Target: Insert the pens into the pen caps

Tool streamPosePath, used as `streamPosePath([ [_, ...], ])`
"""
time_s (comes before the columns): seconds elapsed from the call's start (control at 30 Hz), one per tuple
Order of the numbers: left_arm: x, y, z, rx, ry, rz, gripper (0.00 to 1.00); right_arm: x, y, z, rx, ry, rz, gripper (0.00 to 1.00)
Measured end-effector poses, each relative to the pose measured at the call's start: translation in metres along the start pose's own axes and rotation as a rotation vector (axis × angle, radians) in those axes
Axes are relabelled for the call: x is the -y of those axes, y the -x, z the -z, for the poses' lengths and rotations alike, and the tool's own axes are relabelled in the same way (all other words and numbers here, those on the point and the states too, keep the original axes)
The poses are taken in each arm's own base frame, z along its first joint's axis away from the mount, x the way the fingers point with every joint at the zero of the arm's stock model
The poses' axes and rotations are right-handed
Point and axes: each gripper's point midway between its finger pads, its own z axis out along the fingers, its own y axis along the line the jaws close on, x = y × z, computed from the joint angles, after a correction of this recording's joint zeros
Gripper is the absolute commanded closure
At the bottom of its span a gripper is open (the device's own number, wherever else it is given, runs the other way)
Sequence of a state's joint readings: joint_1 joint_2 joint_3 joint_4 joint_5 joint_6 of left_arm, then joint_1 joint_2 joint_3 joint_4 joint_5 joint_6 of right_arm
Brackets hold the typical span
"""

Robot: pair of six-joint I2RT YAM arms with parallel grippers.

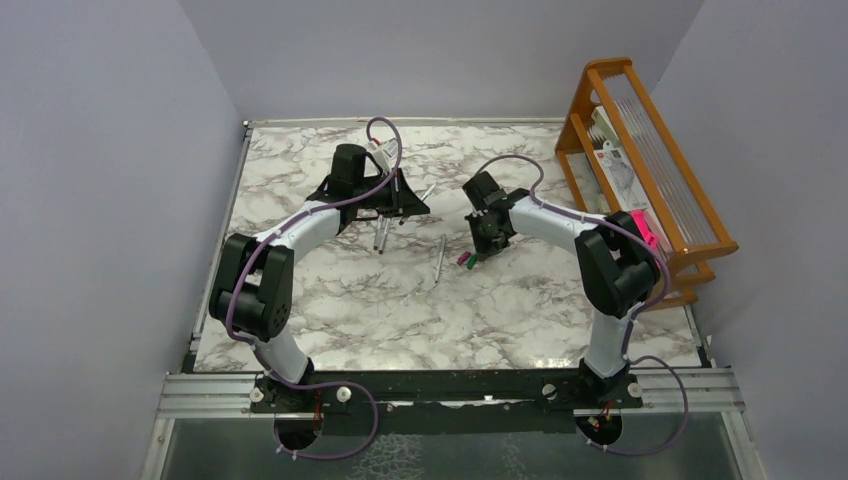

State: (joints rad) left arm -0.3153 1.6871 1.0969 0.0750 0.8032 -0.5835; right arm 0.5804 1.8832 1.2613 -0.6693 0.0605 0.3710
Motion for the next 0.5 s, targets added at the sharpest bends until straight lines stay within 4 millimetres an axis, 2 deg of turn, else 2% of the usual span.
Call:
streamPosePath([
  [0.13, 0.000, 0.000, 0.000, 0.000, 0.000, 0.000, 1.00, 0.002, 0.012, -0.002, 0.016, -0.001, -0.003, 0.92],
  [0.3, -0.001, -0.001, 0.000, -0.003, 0.002, -0.001, 1.00, 0.000, 0.014, -0.003, 0.022, 0.007, -0.001, 0.91],
  [0.33, -0.001, -0.001, 0.000, -0.004, 0.002, -0.001, 1.00, -0.001, 0.015, -0.002, 0.026, 0.009, -0.001, 0.87],
  [0.43, -0.001, -0.001, 0.000, -0.005, 0.003, -0.001, 1.00, -0.001, 0.019, 0.001, 0.045, 0.014, -0.005, 0.62],
  [0.5, -0.001, -0.002, 0.000, -0.005, 0.004, 0.001, 1.00, 0.000, 0.021, 0.008, 0.067, 0.011, -0.018, 0.54],
])
